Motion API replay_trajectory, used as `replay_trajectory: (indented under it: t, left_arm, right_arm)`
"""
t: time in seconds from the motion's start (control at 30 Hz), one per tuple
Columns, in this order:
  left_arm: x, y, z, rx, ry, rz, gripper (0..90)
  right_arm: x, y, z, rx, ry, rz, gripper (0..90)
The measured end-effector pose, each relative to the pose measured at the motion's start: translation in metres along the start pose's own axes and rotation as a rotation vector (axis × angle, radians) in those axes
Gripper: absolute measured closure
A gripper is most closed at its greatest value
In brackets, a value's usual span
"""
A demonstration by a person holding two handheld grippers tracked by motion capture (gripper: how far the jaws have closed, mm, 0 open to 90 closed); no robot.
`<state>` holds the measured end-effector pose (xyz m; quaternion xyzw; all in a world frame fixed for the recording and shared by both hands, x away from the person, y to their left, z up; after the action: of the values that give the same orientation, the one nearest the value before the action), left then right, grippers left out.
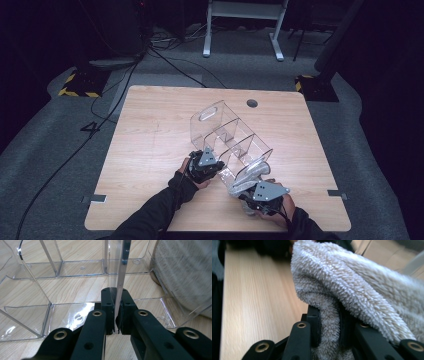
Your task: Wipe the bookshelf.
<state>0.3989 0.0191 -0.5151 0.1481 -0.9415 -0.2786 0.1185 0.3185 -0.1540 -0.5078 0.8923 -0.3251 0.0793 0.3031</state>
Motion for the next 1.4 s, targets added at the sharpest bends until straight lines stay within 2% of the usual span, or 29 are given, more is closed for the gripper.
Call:
replay_trajectory:
  t: [0.07,0.13,0.3,0.33,0.37,0.43,0.47,0.6,0.77,0.83,0.93,1.07,1.13,1.27,1.4]
  left_arm:
    - [-0.001,0.000,0.000,0.001,-0.003,0.000,85.2]
    - [-0.002,0.000,0.000,0.004,0.002,0.003,85.3]
    - [-0.003,0.000,0.000,0.004,-0.005,0.007,85.3]
    - [-0.003,0.000,0.000,0.003,-0.007,0.006,85.3]
    - [-0.002,0.000,0.000,-0.001,-0.010,0.004,85.3]
    - [-0.002,0.000,0.000,-0.001,-0.009,0.003,85.3]
    - [-0.002,0.000,0.000,0.000,-0.007,0.003,85.3]
    - [-0.002,-0.001,0.000,0.001,-0.001,0.000,85.1]
    - [-0.002,-0.001,0.000,0.002,0.002,-0.001,84.6]
    - [-0.002,-0.001,0.000,0.003,0.004,0.002,84.6]
    - [-0.001,-0.001,0.000,0.004,0.006,0.006,84.1]
    - [0.001,-0.002,0.000,0.003,0.004,0.016,82.5]
    - [0.002,-0.003,0.000,0.000,0.003,0.016,81.8]
    - [0.003,-0.003,0.000,0.000,0.001,0.013,81.3]
    - [0.004,-0.003,0.000,-0.004,0.001,0.010,81.0]
  right_arm:
    - [-0.001,-0.005,0.006,-0.025,0.020,-0.007,75.5]
    - [0.002,-0.006,0.008,-0.034,0.010,-0.016,75.5]
    - [0.012,-0.001,0.011,-0.044,0.006,0.016,75.5]
    - [0.017,0.003,0.011,-0.040,0.006,0.038,75.4]
    - [0.027,0.010,0.007,-0.015,-0.014,0.066,75.4]
    - [0.042,0.023,0.001,0.035,-0.076,0.100,75.4]
    - [0.055,0.033,-0.003,0.075,-0.106,0.147,75.4]
    - [0.081,0.047,-0.007,0.127,-0.151,0.260,75.2]
    - [0.098,0.053,-0.006,0.138,-0.183,0.349,75.2]
    - [0.102,0.054,-0.005,0.137,-0.198,0.362,75.3]
    - [0.104,0.049,-0.001,0.122,-0.224,0.359,75.3]
    - [0.103,0.029,0.018,0.036,-0.261,0.330,75.2]
    - [0.101,0.019,0.028,-0.005,-0.277,0.301,75.2]
    - [0.094,0.004,0.043,-0.086,-0.287,0.245,75.1]
    - [0.089,-0.001,0.046,-0.127,-0.278,0.205,74.8]
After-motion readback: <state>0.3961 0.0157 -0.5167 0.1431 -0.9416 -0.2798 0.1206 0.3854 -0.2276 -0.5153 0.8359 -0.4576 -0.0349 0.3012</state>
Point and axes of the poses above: each handheld gripper's, and its own axes: y roughly backward along the jaws, z roughly out of its underside, x roughly to its right, the point moved 5 cm from there along -y, roughly forward along the jaws, and after that the axes turned 14 degrees about z, right-handed, at the moved point
